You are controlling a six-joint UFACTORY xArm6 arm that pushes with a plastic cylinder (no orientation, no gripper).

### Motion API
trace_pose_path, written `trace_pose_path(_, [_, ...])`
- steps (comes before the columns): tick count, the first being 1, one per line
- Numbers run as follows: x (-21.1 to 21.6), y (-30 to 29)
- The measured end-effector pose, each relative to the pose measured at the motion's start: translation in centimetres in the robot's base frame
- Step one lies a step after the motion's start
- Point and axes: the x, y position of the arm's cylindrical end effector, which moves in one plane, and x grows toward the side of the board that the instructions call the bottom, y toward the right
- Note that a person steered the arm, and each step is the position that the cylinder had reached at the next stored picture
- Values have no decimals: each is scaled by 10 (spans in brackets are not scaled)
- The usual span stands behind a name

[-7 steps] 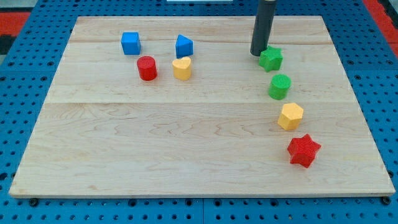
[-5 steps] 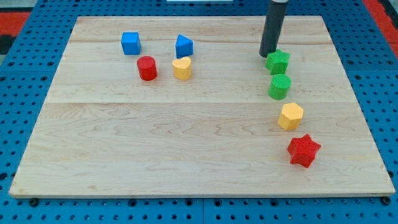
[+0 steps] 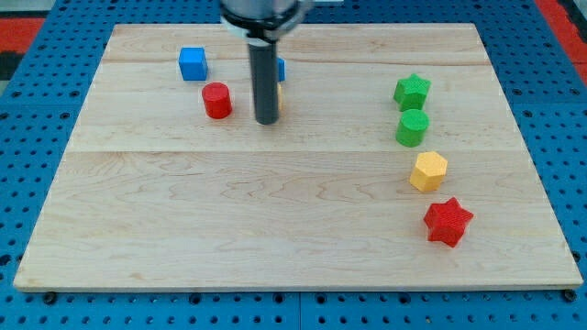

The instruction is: Move the yellow heart to the top right of the green star

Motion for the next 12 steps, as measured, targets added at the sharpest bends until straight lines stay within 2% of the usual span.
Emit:
trace_pose_path(3, [-49,-22])
trace_pose_path(5, [-28,6])
trace_pose_path(6, [-55,18])
trace_pose_path(9, [-97,85])
trace_pose_path(11, [-125,66])
trace_pose_path(12, [-117,90])
